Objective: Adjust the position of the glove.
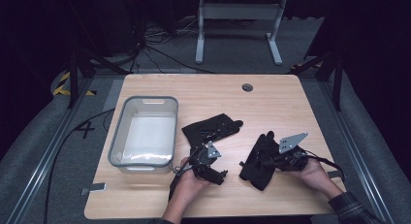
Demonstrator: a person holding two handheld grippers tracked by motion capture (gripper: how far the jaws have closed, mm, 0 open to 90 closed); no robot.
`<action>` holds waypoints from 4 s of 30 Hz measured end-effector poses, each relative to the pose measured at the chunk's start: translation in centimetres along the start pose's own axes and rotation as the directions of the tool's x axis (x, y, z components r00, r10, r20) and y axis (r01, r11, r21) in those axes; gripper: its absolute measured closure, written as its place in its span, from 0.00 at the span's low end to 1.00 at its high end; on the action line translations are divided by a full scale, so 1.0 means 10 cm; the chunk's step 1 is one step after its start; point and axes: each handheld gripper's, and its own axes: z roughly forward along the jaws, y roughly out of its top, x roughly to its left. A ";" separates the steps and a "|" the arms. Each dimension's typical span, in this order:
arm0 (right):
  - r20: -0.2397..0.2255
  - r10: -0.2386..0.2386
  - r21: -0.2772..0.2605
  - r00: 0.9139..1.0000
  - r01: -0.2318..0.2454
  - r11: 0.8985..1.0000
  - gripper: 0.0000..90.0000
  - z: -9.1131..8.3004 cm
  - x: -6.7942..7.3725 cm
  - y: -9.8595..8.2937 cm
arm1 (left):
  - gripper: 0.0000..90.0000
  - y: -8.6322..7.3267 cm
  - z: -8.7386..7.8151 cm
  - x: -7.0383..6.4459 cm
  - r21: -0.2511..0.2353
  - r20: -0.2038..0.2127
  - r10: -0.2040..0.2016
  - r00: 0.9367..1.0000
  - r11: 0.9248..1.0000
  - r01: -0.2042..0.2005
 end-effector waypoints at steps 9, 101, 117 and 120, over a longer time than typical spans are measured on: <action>0.095 0.019 -0.044 0.995 -0.014 0.999 1.00 -0.23 0.03 -0.07 | 0.00 0.00 0.00 0.00 0.004 0.002 0.004 1.000 1.000 -0.004; 0.400 0.287 -0.162 0.871 -0.241 0.957 0.05 -0.56 -0.16 -0.86 | 1.00 0.63 0.07 0.55 0.084 -0.181 -0.127 0.975 0.986 0.144; 0.395 0.280 -0.157 0.875 -0.236 0.959 0.04 -0.55 -0.17 -0.85 | 1.00 0.61 0.19 0.46 0.100 -0.057 -0.144 0.988 0.984 0.149; 0.395 0.279 -0.157 0.875 -0.235 0.959 0.04 -0.55 -0.17 -0.85 | 1.00 0.63 0.21 0.39 0.098 -0.021 -0.142 0.990 0.985 0.143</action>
